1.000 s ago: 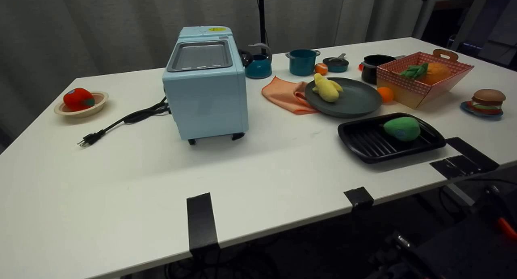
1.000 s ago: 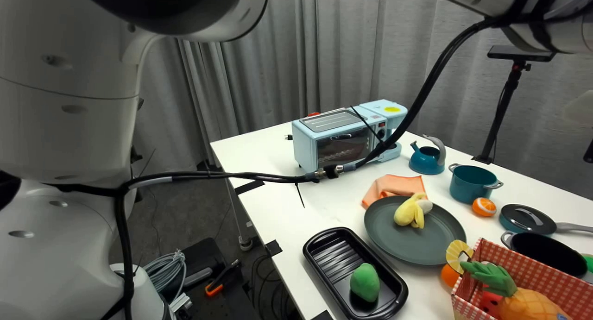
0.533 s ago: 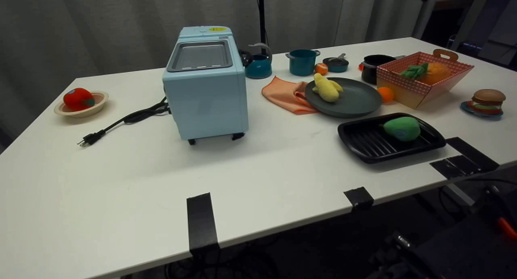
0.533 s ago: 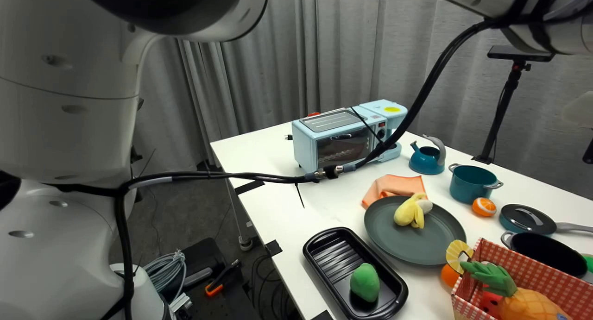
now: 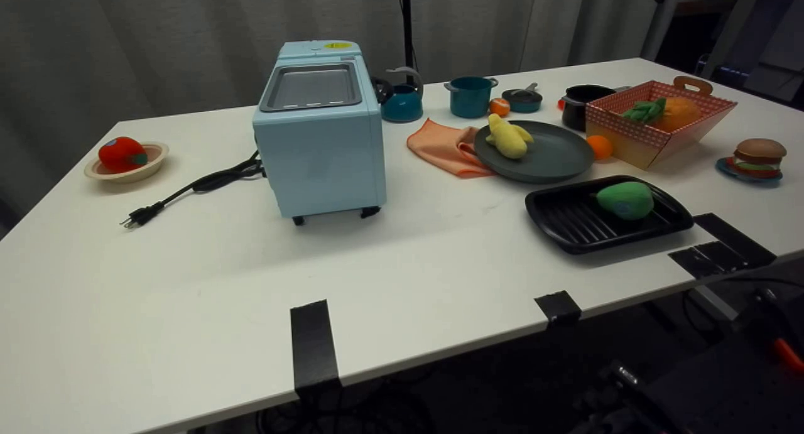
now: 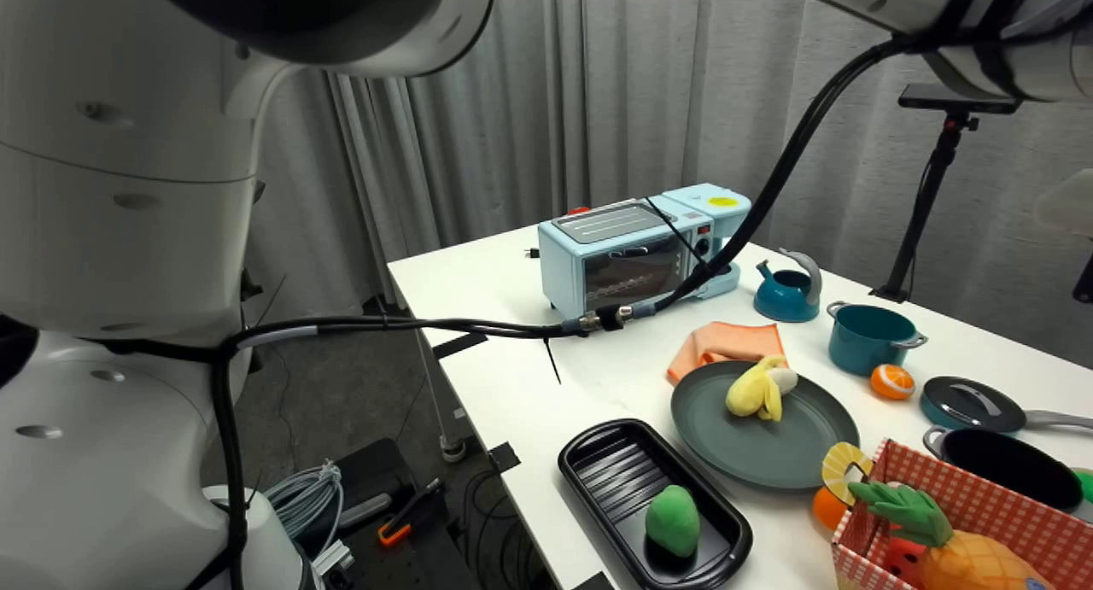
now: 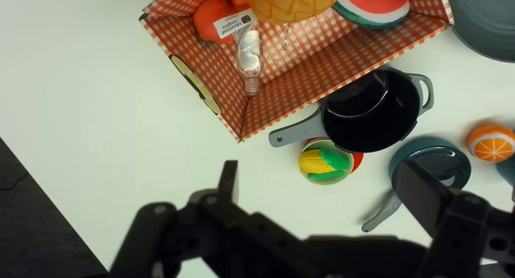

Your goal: Put the pineapple on the grey tray inside the fruit basket

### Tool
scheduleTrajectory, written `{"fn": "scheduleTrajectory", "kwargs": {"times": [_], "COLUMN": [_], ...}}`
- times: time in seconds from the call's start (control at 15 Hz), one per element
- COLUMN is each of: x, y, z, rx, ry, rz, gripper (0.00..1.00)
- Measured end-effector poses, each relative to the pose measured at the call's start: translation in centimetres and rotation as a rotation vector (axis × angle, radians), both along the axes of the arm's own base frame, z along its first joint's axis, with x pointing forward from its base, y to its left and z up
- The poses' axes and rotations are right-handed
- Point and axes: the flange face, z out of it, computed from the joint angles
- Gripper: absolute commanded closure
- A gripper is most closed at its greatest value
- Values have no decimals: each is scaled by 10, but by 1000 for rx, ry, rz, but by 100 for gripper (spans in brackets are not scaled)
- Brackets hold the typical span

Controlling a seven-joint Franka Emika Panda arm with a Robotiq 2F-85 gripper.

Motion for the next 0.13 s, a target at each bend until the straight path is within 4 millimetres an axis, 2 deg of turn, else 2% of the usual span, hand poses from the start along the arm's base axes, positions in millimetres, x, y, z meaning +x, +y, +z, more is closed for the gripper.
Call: {"fn": "scheduleTrajectory", "kwargs": {"times": [0.13], "x": [0], "y": [0], "z": [0], "rx": [0], "ry": [0], "rz": [0], "gripper": [0]}}
